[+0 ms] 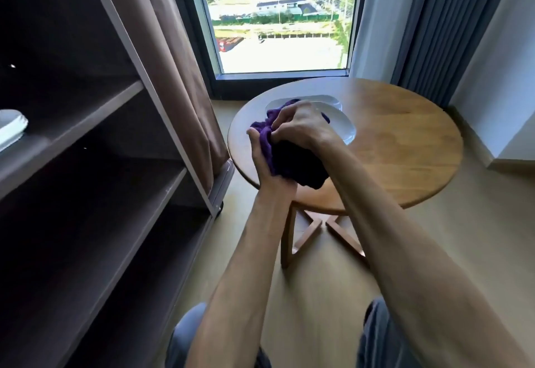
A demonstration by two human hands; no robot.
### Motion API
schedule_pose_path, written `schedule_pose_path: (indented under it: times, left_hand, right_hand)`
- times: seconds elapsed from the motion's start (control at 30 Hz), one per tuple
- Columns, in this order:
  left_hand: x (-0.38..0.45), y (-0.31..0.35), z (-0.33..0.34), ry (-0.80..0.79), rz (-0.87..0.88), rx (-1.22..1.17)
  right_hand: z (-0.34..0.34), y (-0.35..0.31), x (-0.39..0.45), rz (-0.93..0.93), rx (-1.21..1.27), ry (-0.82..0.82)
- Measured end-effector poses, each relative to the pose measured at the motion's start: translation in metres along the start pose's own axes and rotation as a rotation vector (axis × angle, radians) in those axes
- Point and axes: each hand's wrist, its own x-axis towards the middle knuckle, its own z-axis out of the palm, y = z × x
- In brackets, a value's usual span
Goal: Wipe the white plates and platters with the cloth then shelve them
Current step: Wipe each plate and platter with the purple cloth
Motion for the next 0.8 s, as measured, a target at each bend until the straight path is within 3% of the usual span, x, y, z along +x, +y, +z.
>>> schedule_pose_path:
  times: [0.07,0.17,0.2,0.23,0.3,0.47,0.8]
  left_hand:
    - [-0.001,-0.005,-0.005,-0.001,-0.042,-0.001]
    - [0.000,-0.011,-0.007,0.034,-0.111,0.001]
    - [0.002,-0.011,-0.008,0.033,-0.127,-0.029]
    - [0.005,-0.012,-0.010,0.038,-0.150,-0.050]
    - [0.009,-0.013,-0.011,0.050,-0.168,-0.051]
    - [0.003,-0.017,-0.013,0.081,-0.117,0.082]
    - [-0.008,-0.006,-0.005,0.021,-0.026,0.329]
  right_hand:
    - [0.011,0.006,-0.007,0.085,0.011,0.011]
    - [0.041,0.032,-0.016,0.031,0.015,0.155]
    - [0.042,0.039,-0.019,0.040,-0.012,0.119]
    - [0.033,0.043,-0.019,0.125,-0.007,0.050]
    - [0.015,0.047,-0.012,0.312,-0.013,0.129]
    - [0.000,0.061,-0.012,0.329,-0.082,0.238]
    - [-0.026,0.059,0.000,0.248,-0.188,0.678]
